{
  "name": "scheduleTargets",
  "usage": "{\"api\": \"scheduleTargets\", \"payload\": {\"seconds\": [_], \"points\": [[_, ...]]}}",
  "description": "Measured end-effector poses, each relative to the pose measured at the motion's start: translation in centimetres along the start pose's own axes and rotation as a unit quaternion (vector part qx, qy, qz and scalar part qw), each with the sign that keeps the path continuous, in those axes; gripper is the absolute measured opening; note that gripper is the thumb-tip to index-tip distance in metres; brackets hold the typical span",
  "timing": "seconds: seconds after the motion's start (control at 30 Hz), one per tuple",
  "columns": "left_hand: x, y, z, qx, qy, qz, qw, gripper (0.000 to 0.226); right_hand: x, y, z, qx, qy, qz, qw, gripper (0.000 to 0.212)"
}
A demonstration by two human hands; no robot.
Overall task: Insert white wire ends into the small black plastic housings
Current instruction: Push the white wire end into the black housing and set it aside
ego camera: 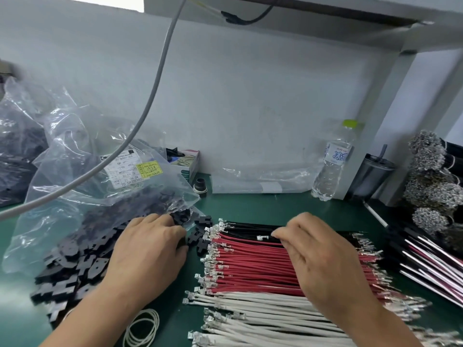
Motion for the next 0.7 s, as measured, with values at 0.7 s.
{"api": "scheduleTargets", "payload": {"seconds": [0.7], "points": [[3.0,1.2,1.6,-0.224,-0.02,0.795,0.564,0.029,1.3,0.7,2.0,0.07,0.024,-0.086,0.994,0.012]]}}
Point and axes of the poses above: each hand's wrist, its own z-axis away from the middle knuckle, its own x-axis out of the palm, y = z × x, the point moved 8 cm from there along -z, towards the middle knuckle, and after that the axes turned 15 degrees about z, right-handed, at the moved point
